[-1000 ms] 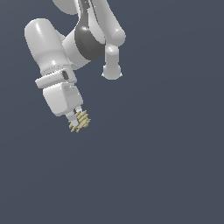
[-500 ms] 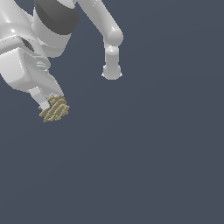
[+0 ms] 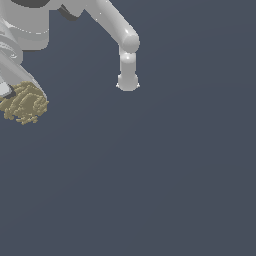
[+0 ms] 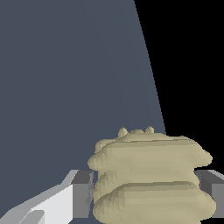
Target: Pick up the object and move it to a goal position.
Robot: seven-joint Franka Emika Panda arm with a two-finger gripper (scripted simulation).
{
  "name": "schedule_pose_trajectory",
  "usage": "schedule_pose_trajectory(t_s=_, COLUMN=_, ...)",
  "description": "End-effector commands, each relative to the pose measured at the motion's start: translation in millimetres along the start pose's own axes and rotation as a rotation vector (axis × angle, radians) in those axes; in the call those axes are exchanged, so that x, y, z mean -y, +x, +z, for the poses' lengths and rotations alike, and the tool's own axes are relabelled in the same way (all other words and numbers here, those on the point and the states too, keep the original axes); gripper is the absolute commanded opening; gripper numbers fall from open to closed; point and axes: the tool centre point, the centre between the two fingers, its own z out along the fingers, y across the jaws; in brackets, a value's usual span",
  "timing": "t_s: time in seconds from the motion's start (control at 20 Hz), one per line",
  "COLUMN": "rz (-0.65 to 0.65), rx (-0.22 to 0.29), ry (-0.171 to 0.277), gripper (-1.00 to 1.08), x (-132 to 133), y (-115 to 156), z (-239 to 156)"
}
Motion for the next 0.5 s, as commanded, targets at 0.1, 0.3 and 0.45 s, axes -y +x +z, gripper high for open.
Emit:
schedule_pose_trajectory(t_s=0.1, rz=-0.025, rx=-0.032, ry=-0.041, gripper=-1.00, x=-15, y=-6, z=-13)
schedule_pose_trajectory(t_s=0.3, rz=-0.034, rx=-0.045, ry=-0.057, gripper=-1.00, x=-21, y=-8, z=-18)
schedule_pose_trajectory(t_s=0.45, rz=-0.037, rx=-0.048, ry=-0.060, gripper=-1.00, x=-23, y=-9, z=-19)
